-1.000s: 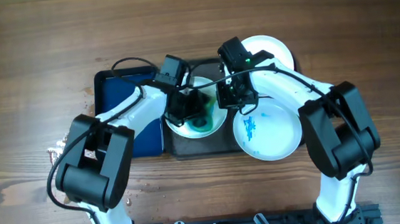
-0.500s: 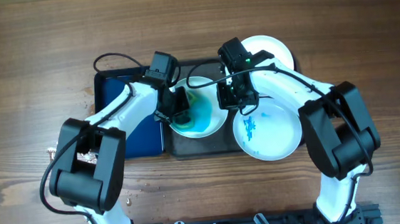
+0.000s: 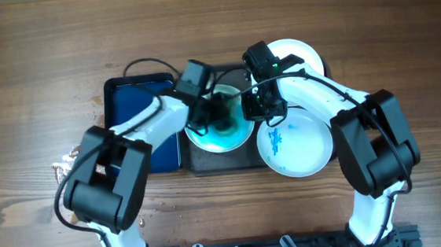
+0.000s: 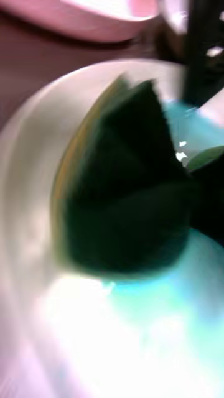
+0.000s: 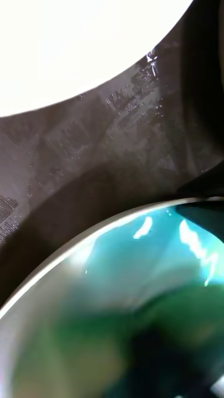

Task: Clean dirty plates on tray and stack at the side
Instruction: 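Scrub the left white plate with the sponge while right gripper holds rim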

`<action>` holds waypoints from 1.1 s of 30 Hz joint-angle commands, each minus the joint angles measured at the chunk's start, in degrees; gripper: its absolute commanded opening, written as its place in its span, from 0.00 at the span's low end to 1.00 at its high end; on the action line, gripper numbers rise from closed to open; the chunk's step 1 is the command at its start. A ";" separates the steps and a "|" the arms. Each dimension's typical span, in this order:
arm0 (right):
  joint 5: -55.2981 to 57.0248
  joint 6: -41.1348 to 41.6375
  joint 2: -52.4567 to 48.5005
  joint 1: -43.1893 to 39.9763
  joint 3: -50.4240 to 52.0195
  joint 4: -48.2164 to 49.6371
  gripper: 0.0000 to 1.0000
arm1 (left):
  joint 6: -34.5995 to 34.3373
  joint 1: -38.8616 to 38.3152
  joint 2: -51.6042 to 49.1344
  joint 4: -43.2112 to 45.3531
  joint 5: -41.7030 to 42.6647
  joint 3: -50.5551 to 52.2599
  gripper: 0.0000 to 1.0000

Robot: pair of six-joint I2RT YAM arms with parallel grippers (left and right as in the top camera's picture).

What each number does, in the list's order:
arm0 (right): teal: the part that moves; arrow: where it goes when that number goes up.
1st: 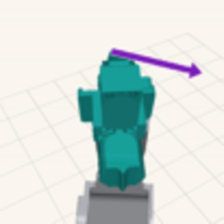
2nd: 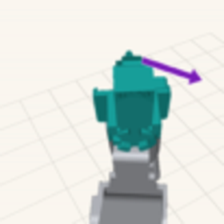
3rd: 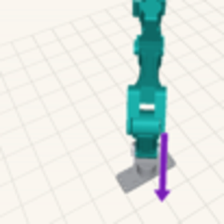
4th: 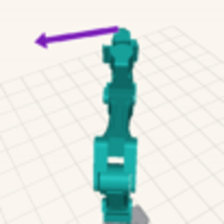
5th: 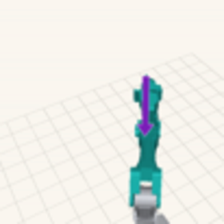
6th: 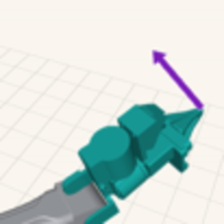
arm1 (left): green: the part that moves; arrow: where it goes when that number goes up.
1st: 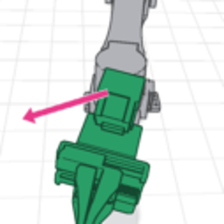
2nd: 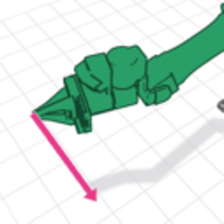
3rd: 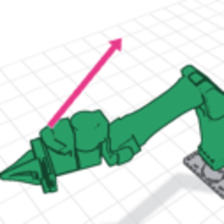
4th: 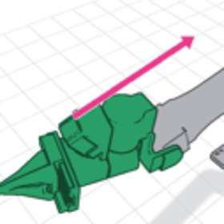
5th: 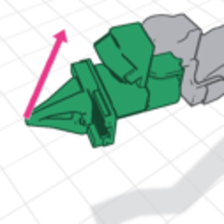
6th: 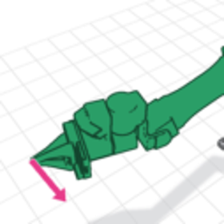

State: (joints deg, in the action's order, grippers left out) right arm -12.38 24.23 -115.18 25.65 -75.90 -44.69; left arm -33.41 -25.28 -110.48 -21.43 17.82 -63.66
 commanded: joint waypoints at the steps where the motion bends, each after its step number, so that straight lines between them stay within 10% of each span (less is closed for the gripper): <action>1: 0.55 -0.24 -1.03 0.63 0.55 -1.64 0.04 | -0.42 9.11 -3.13 -3.69 -17.29 1.49 0.04; 18: 0.72 -0.26 -1.03 0.63 0.55 -1.86 0.04 | 7.37 -6.75 -3.13 -7.04 8.17 1.51 0.04; 25: 0.74 -0.33 -1.03 0.63 0.55 -2.10 0.04 | -2.03 1.99 -3.13 -7.76 -4.61 1.51 0.04; 33: 0.74 -0.70 -1.03 0.63 0.55 -1.73 0.04 | 2.69 13.88 -3.13 -6.93 -4.15 1.49 0.04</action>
State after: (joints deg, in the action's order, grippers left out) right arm -13.04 24.21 -115.18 25.93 -75.90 -46.11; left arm -32.69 -13.69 -110.37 -27.22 22.72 -64.12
